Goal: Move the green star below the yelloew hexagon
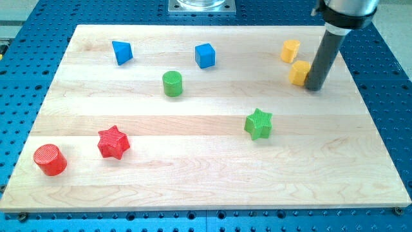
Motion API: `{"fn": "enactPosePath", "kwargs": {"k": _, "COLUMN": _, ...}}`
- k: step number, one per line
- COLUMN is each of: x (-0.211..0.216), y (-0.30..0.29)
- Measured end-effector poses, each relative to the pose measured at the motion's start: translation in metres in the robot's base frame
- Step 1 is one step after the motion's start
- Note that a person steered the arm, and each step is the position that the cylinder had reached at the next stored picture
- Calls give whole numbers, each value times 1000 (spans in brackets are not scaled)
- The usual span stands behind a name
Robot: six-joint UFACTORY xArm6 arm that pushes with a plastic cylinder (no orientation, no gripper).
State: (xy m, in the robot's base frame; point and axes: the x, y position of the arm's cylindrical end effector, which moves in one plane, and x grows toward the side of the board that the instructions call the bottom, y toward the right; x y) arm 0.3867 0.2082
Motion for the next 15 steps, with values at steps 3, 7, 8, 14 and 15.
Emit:
{"fn": "enactPosePath", "kwargs": {"k": 3, "x": 187, "y": -79}}
{"fn": "enactPosePath", "kwargs": {"k": 7, "x": 89, "y": -86}}
{"fn": "enactPosePath", "kwargs": {"k": 8, "x": 88, "y": -85}}
{"fn": "enactPosePath", "kwargs": {"k": 14, "x": 72, "y": -91}}
{"fn": "enactPosePath", "kwargs": {"k": 15, "x": 72, "y": -91}}
